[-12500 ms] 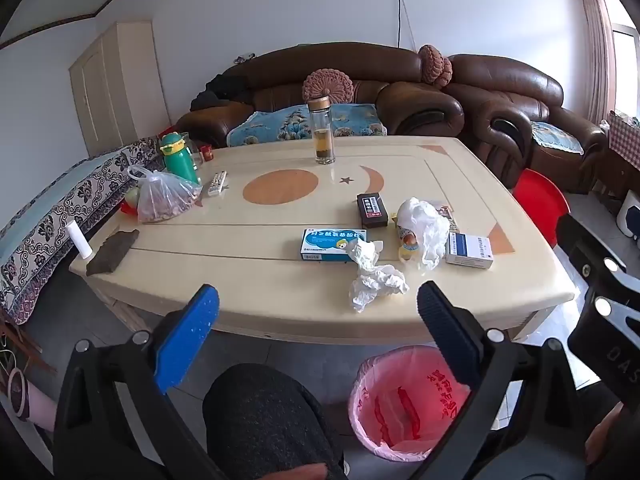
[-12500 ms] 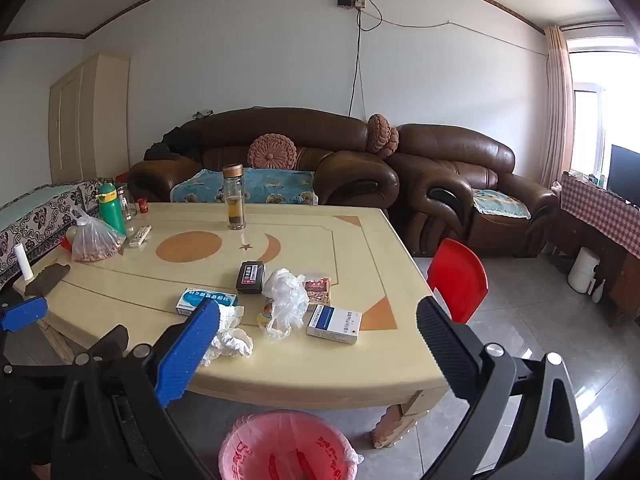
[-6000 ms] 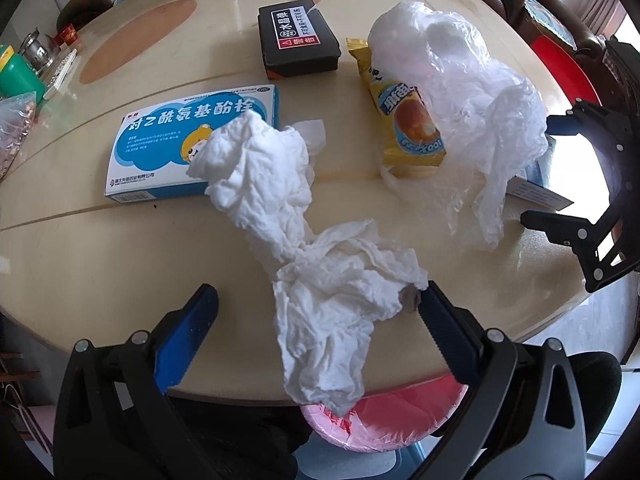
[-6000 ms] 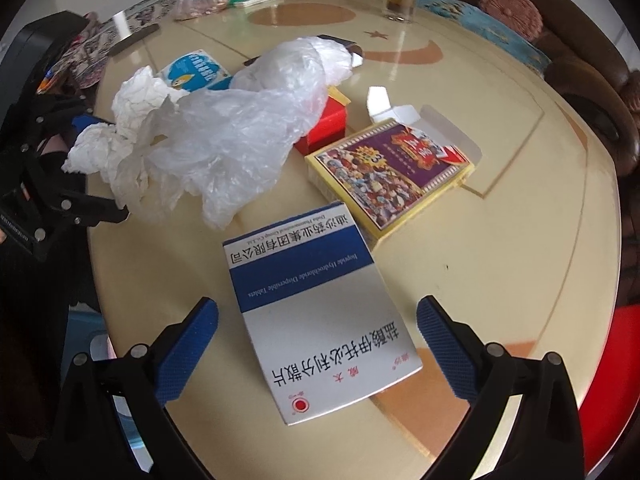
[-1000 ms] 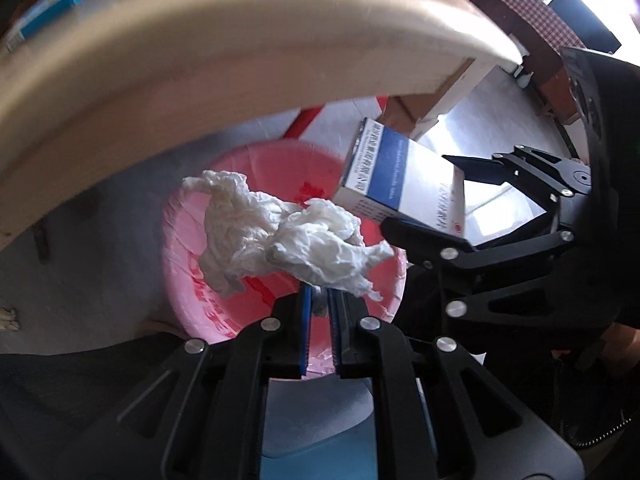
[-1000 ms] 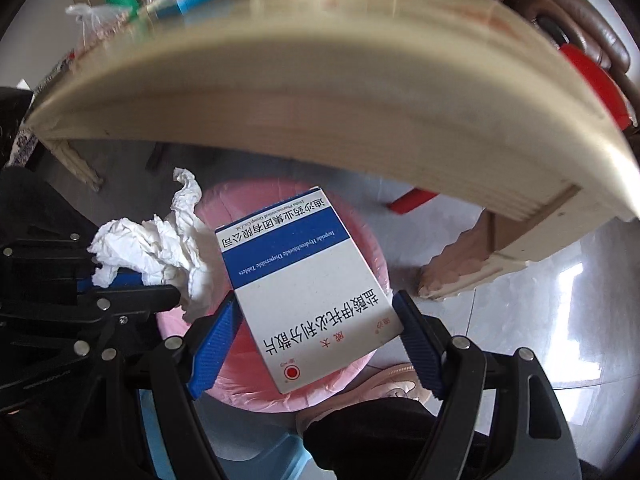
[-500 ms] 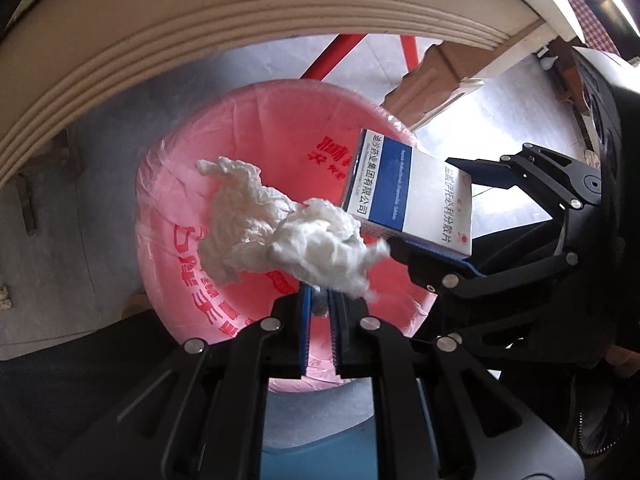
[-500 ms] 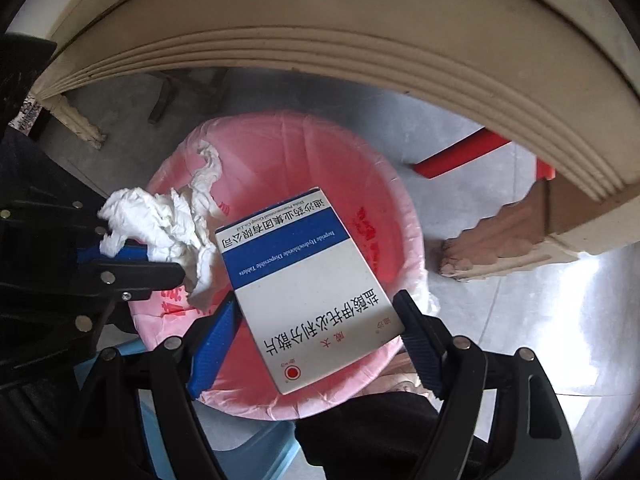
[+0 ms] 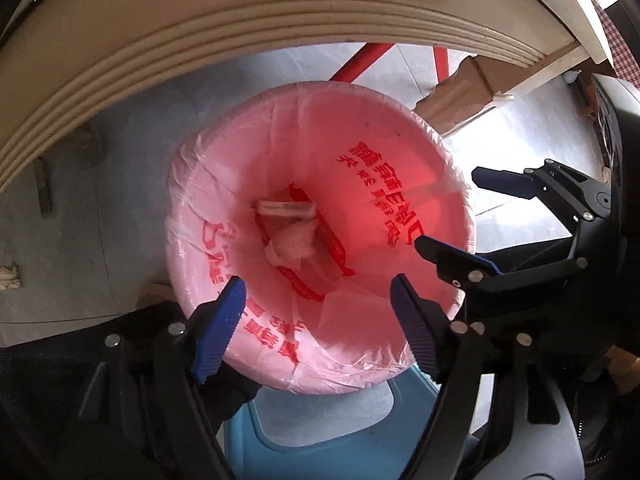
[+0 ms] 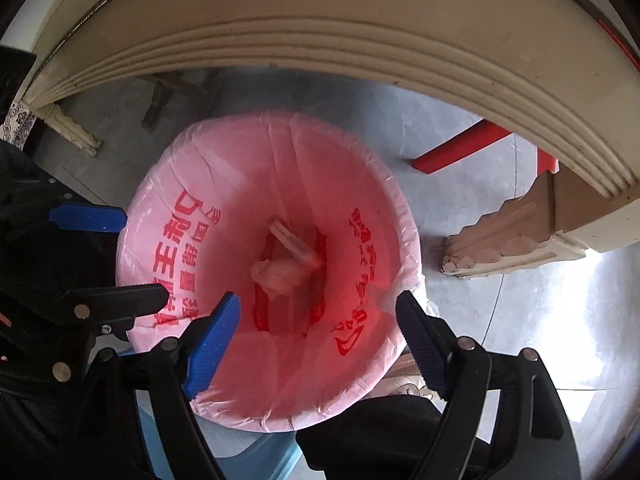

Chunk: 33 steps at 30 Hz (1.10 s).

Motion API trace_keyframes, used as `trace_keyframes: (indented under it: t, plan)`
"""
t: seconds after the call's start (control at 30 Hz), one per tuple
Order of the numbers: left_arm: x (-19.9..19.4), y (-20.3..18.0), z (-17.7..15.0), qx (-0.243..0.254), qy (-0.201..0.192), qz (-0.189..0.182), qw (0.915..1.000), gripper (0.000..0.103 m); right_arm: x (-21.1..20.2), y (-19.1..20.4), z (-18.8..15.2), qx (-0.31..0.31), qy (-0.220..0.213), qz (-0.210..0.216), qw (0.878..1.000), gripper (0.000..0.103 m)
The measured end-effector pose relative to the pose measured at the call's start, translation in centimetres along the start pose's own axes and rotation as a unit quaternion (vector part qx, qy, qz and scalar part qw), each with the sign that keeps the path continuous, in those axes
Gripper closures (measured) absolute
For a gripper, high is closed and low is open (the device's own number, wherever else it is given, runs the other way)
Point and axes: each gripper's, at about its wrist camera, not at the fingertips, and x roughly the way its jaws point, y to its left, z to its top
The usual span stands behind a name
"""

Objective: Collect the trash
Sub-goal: 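Open the left and right grippers to drop tissue and box into the bin, then move both grippers back over the table toward the remaining items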

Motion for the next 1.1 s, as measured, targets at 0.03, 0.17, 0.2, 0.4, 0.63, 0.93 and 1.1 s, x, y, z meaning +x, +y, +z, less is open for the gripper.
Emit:
trace_keyframes:
  t: [0.03, 0.17, 0.2, 0.4, 0.63, 0.93, 1.1]
  plan:
    - [-0.1, 0.0, 0.1, -0.003, 0.0, -0.003, 1.0, 0.03, -0.2, 0.1, -0.1, 0.001, -0.001, 0.0, 1.0, 0.022]
    - [-1.2, 0.1, -0.2, -0.017, 0.0, -0.009, 0.9998, 0.03, -0.2, 0.2, 0.1, 0.007, -0.004, 0.005, 1.0, 0.022]
    - [-1.3, 0.2, -0.3, -0.018, -0.001, -0.01, 0.9998, 0.03, -0.3, 0.2, 0.2, 0.008, -0.005, 0.005, 1.0, 0.022]
    - [-1.9, 0.1, -0.4, -0.028, -0.014, -0.01, 0.9995, 0.029, -1.0, 0.1, 0.4, 0.027, -0.017, 0.012, 0.999, 0.022]
    - [-6.1, -0.8, -1.4, -0.021, -0.059, 0.028, 0.9976, 0.029, -5.9, -0.2, 0.0, 0.06, -0.068, 0.035, 0.995, 0.022]
    - [-19.7, 0.2, -1.6, -0.03, -0.166, 0.067, 0.9834, 0.024, -19.2, 0.3, 1.5, 0.064, -0.211, 0.045, 0.974, 0.016]
    - [-29.0, 2.3, 0.3, -0.09, -0.24, 0.074, 0.9637, 0.015, -26.4, 0.6, 4.9, 0.04, -0.286, 0.052, 0.956, 0.008]
